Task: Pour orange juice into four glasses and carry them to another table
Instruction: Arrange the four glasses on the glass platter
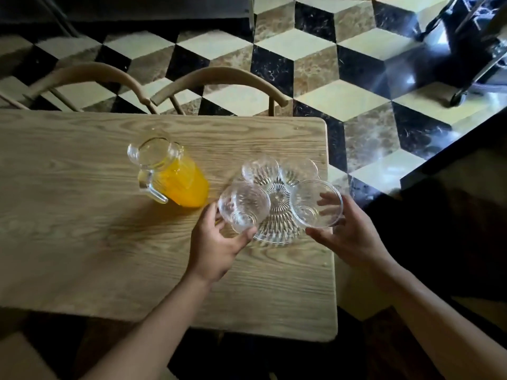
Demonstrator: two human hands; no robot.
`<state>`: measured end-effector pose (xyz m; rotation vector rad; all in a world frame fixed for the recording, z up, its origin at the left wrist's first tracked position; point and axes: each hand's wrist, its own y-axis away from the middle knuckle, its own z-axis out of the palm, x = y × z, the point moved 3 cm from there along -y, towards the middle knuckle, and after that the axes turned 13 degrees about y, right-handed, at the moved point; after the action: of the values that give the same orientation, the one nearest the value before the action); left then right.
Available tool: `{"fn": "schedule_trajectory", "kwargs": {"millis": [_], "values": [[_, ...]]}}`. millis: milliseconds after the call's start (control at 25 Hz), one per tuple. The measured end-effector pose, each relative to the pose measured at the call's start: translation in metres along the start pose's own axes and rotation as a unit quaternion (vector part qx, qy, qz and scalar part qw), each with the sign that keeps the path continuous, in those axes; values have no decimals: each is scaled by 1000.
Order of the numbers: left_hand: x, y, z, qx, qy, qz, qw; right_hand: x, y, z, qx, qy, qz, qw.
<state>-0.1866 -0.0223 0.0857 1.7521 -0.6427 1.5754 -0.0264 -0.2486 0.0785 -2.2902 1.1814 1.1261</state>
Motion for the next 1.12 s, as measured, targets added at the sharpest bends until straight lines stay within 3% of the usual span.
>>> {"fn": "schedule_trajectory", "kwargs": {"millis": [160,440,1120], "values": [[-44,-10,2,-5,11,-32,999,27,6,37,21,9,33,999],[-93,-27,14,-28,-28,2,999,46,-1,65,41,100,57,993],[-105,-44,18,-35,2,-30,999,38,-9,70,33,97,92,990]]}}
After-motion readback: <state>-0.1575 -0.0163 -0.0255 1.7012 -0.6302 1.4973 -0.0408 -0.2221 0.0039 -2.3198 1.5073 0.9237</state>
